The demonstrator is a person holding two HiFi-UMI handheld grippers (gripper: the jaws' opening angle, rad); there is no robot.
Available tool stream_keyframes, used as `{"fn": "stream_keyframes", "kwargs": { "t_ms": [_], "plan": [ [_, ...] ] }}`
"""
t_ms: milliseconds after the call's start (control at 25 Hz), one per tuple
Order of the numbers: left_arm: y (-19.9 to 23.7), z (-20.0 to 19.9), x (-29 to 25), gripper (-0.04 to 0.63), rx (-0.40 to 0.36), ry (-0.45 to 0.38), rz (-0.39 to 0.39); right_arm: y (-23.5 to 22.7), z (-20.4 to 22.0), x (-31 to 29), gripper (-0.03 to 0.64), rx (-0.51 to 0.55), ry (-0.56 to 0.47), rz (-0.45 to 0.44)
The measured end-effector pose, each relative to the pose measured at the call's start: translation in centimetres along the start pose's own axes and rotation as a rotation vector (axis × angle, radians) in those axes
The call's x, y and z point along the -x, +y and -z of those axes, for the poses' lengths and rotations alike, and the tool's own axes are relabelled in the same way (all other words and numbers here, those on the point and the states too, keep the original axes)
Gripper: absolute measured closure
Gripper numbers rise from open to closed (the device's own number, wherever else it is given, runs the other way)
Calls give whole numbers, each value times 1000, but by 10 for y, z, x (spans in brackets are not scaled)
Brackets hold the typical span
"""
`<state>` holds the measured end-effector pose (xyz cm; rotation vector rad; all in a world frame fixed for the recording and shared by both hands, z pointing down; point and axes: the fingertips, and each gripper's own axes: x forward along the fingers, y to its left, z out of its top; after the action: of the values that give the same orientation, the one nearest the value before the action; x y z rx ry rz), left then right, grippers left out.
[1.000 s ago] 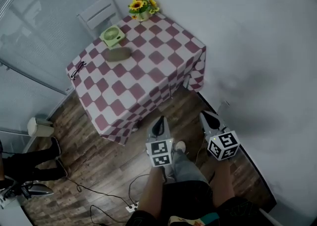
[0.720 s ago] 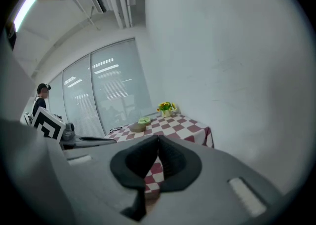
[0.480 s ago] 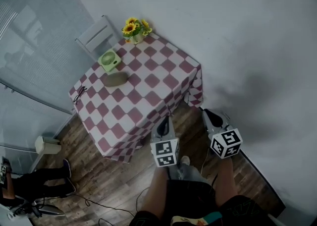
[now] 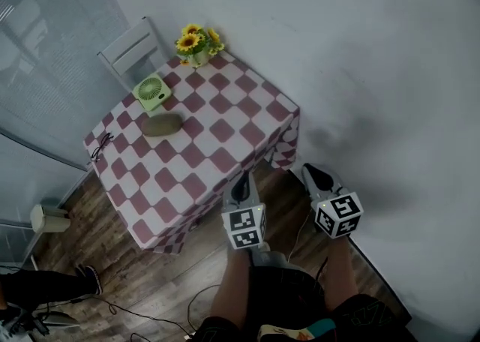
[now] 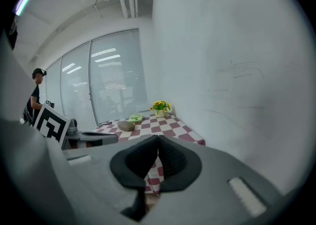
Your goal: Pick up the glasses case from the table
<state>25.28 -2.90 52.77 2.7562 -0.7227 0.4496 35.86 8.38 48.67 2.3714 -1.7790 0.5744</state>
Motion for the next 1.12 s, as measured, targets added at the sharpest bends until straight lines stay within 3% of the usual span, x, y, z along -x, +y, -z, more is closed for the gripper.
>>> {"fn": "stream_keyframes", "kwargs": {
  "t_ms": [200,640,1000,1120],
  "plan": [
    [54,2,-23,584,48,33,-64,16,-10,-65,612,6,41,-59],
    [210,1,-47,584,162,39,-310,93,-10,-223,612,66,137,-290],
    [295,-3,-29,584,299,-9,-495,158,-30,-306,612,211,203,-459],
    [311,-5,-27,584,315,-16,-514,188,-33,-328,612,293,232,-515]
  ]
}}
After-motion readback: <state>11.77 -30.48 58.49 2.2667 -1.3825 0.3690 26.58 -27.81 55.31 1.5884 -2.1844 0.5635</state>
